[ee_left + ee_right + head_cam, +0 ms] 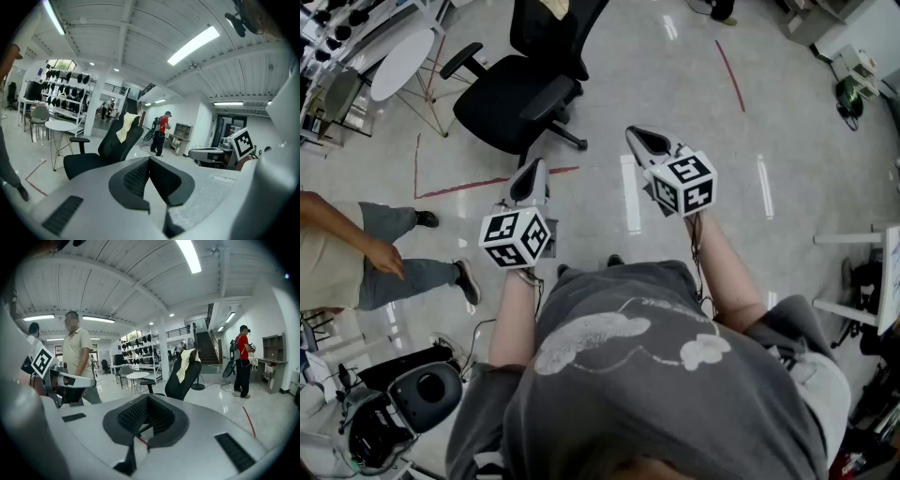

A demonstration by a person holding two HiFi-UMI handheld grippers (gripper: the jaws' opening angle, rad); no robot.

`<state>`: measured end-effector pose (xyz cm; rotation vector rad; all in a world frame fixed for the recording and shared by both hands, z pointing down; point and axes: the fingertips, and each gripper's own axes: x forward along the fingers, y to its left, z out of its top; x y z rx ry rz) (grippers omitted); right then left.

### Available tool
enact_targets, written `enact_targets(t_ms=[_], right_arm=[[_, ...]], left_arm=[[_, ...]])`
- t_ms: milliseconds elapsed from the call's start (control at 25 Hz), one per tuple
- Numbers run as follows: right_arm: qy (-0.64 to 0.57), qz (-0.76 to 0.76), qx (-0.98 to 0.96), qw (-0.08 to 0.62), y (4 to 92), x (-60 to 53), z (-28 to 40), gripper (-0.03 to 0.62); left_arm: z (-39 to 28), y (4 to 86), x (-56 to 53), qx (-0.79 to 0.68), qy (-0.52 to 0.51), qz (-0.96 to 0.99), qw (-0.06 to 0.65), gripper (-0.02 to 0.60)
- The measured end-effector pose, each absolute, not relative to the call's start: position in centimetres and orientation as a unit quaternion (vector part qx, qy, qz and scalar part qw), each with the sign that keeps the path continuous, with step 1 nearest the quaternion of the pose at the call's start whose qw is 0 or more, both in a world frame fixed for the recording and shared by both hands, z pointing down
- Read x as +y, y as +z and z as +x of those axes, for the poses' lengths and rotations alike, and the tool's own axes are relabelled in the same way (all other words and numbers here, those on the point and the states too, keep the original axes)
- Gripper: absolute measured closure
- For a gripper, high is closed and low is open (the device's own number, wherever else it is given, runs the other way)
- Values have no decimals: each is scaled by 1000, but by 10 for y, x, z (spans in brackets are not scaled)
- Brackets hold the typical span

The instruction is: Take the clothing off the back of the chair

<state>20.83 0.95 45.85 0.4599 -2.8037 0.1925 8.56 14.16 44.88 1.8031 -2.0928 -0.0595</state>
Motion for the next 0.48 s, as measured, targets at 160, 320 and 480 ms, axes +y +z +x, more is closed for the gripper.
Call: enact_targets(t_ms=[160,320,480], right_arm=[[73,157,-974,149,461,12,216,602],[74,150,-975,147,459,12,220,602],[81,139,-976,150,463,12,211,602]], left_arm=[[89,451,147,-749,-21,633,193,581],[89,448,151,-759,-23,622,193,581],[79,449,157,-769,-24,608,194,581]])
